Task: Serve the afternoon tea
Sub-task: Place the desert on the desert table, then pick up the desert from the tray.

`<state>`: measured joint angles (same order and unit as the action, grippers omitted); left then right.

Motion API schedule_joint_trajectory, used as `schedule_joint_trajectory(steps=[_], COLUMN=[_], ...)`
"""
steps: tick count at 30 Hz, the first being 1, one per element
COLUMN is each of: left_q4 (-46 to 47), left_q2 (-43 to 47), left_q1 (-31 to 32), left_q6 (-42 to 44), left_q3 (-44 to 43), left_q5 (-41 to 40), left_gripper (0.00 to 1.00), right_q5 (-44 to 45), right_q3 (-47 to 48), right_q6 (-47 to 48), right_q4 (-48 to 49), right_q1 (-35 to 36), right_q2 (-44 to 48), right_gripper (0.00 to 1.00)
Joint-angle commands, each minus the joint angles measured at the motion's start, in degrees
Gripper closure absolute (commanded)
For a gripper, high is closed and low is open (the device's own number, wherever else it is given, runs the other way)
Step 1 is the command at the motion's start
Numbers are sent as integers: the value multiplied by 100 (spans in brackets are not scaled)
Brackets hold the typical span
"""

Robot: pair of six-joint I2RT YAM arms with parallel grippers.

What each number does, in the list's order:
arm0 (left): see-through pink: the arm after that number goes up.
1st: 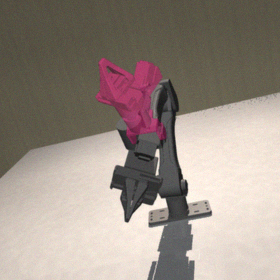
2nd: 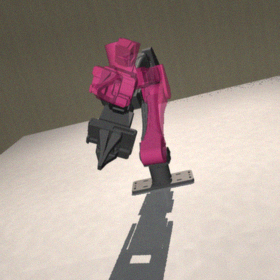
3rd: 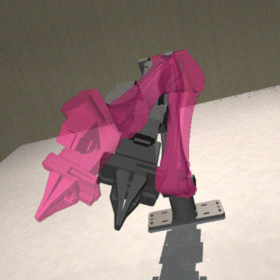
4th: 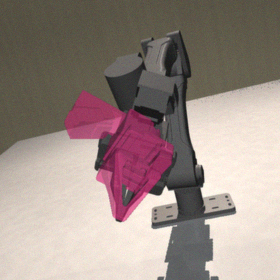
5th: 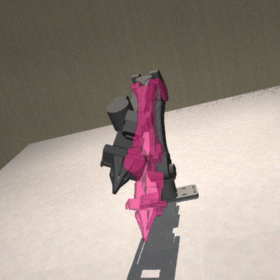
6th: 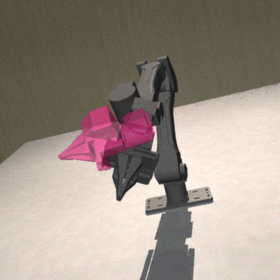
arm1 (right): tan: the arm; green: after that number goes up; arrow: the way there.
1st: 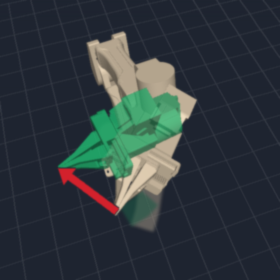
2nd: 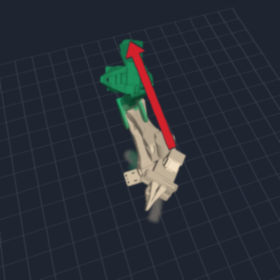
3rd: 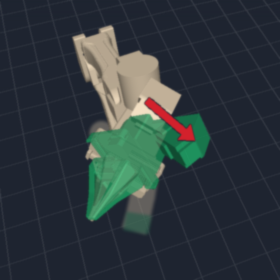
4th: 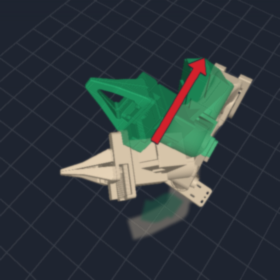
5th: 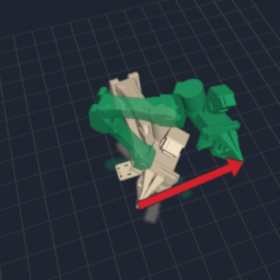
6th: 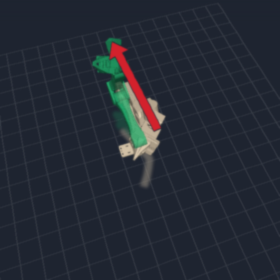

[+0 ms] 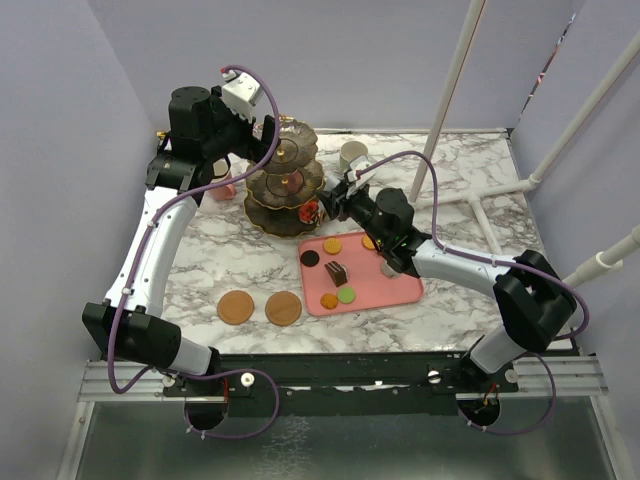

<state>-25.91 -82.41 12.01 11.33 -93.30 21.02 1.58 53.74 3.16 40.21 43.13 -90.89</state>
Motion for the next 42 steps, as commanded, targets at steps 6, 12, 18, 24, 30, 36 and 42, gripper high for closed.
schedule_joint_trajectory(steps=[6, 12, 18, 24, 30, 36, 42], left_q4=[-125, -386, -615, -904, -1195, -1210, -1201], left_q2=[115, 24, 53, 48, 121, 340, 412], left_q1=[-12, -20, -23, -16, -17, -19, -17], left_q6=[-98, -147, -168, -226, -198, -241, -247], left_q3=[-187, -363, -357, -433, -348, -10, 63], left_q5=[75, -92, -327, -402, -589, -672, -689], left_gripper=[8, 7, 1, 1, 1, 1, 1], right_q5=[-57, 227, 1091, 1891, 2269, 2301, 2337], right_q3=[-236, -403, -676, -971, -1144, -1359, -1550], right_q6=[-218, -298, -523, -638, -891, -1091, -1135], right_q4=[-205, -1228, -2575, -3396, -4138, -4466, -4416], right_q1=[37, 37, 37, 37, 37, 37, 37], right_q2=[438, 1276, 2385, 3326, 3787, 4141, 4209], right_gripper=[63, 63, 64, 64, 64, 63, 61])
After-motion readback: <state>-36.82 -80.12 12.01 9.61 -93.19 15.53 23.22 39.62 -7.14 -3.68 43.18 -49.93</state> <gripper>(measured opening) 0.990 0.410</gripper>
